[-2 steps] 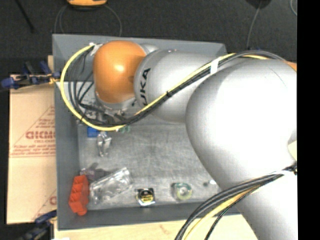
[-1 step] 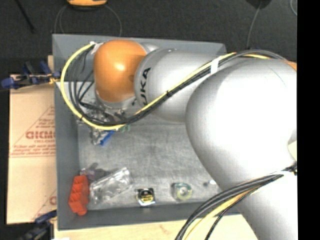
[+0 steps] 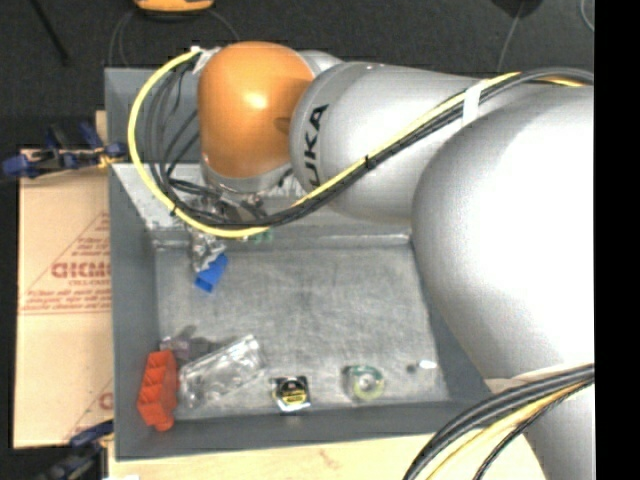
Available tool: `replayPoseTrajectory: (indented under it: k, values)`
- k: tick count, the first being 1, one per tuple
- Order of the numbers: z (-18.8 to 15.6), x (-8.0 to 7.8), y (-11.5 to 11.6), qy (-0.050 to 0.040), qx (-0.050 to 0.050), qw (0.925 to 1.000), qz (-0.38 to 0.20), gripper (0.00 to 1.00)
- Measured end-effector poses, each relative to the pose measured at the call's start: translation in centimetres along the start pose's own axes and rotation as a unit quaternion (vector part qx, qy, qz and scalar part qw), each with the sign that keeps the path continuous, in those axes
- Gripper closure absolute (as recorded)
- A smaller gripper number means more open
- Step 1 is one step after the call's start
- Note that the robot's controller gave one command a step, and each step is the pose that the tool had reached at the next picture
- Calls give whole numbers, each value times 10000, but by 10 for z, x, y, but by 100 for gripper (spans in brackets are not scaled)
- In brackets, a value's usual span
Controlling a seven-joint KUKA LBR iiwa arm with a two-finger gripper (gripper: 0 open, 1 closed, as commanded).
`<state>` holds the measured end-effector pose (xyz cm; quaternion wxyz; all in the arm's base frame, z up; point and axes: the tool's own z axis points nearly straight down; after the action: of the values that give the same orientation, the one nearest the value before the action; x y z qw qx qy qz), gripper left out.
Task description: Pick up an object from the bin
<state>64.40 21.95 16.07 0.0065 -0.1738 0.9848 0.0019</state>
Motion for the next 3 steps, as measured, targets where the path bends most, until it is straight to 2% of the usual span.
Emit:
replayPoseTrajectory:
  k: [1, 2, 3]
  values:
    - [-5, 2, -18, 19, 13, 9992, -411, 100]
    - [-6, 71, 7, 70, 2, 9970, -772, 100]
    - [-6, 68, 7, 49, 0, 9971, -753, 0]
